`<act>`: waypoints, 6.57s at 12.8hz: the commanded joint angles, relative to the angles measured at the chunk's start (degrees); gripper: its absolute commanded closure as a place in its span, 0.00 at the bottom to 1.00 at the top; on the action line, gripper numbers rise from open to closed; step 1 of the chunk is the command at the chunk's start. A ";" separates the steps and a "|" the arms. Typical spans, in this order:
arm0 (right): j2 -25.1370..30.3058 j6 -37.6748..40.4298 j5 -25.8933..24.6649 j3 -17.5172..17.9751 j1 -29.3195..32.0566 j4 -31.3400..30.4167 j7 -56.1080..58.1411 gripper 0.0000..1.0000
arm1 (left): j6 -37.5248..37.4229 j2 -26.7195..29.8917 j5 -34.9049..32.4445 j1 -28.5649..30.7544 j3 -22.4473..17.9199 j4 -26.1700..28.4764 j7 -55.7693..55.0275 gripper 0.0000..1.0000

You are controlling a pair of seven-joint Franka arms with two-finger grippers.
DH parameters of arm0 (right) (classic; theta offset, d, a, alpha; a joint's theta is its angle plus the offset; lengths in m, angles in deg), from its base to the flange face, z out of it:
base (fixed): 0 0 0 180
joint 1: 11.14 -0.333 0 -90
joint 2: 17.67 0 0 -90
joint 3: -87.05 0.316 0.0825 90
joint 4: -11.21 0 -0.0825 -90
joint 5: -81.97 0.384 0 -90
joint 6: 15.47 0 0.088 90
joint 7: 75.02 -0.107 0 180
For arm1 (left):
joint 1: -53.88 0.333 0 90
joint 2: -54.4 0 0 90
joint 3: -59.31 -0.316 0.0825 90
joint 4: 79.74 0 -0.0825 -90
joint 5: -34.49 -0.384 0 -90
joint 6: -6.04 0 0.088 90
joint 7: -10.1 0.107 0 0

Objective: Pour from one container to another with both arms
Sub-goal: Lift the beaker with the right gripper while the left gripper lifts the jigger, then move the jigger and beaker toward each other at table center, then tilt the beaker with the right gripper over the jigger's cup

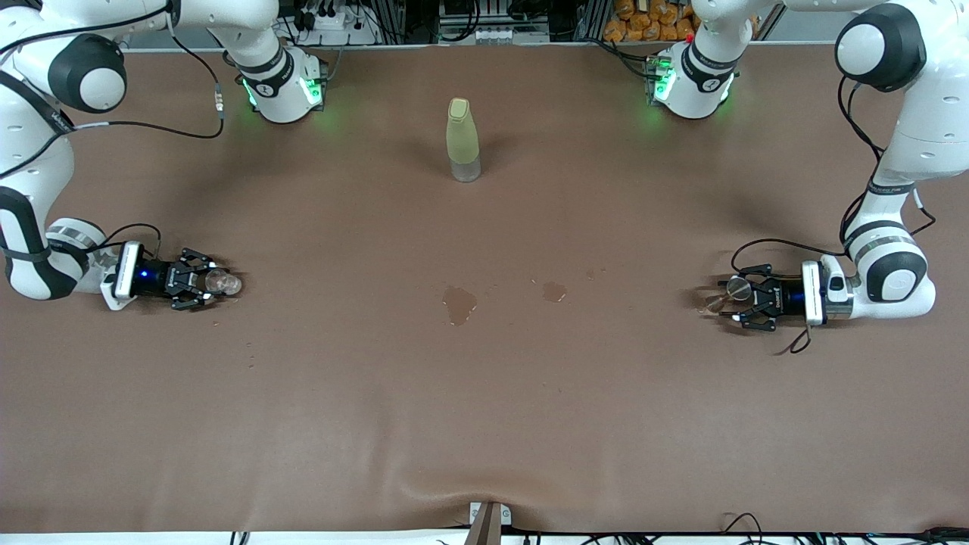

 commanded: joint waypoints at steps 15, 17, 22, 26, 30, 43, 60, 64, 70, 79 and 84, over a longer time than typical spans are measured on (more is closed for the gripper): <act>13.26 1.50 4.24 1.90 -8.84 1.76 -22.68 0.71 | 0.30 2.55 0.56 -3.76 0.08 -1.28 0.74 1.00; 15.63 1.23 4.59 1.90 -9.19 1.59 -26.64 0.71 | 0.30 3.87 1.09 -4.91 2.61 -1.37 0.74 1.00; 22.12 -4.46 8.53 1.90 -11.56 -3.74 -30.26 0.71 | 6.87 4.67 3.28 -5.97 15.70 -1.29 -0.04 1.00; 25.84 -7.38 12.23 1.90 -14.02 -8.52 -30.35 0.71 | 13.47 4.22 10.29 -11.93 18.53 0.03 -0.93 1.00; 29.61 -10.53 13.73 1.90 -16.92 -8.43 -39.73 0.71 | 24.26 4.75 22.14 -23.34 18.62 1.53 -0.49 1.00; 46.83 -23.81 25.84 1.91 -32.64 -29.51 -45.82 0.73 | 42.04 4.23 53.73 -50.08 18.01 -3.82 3.99 1.00; 56.69 -28.21 30.26 1.90 -41.45 -41.39 -62.77 0.75 | 46.09 -4.12 58.57 -64.59 9.04 -17.89 5.05 1.00; 58.53 -27.86 30.25 1.90 -41.54 -44.54 -60.86 0.75 | 46.44 -4.21 58.57 -65.03 9.04 -18.07 5.05 1.00; 58.28 -27.60 30.25 1.90 -41.10 -47.81 -61.89 0.76 | 46.44 -4.48 59.36 -64.94 9.04 -17.99 5.31 1.00; 56.08 -28.21 31.05 1.90 -41.10 -47.72 -72.08 0.77 | 46.35 -3.95 60.06 -64.59 9.04 -17.46 5.49 1.00; 55.20 -28.21 32.01 1.90 -41.36 -47.28 -76.04 0.77 | 46.35 -3.77 60.41 -64.59 9.04 -17.28 5.40 1.00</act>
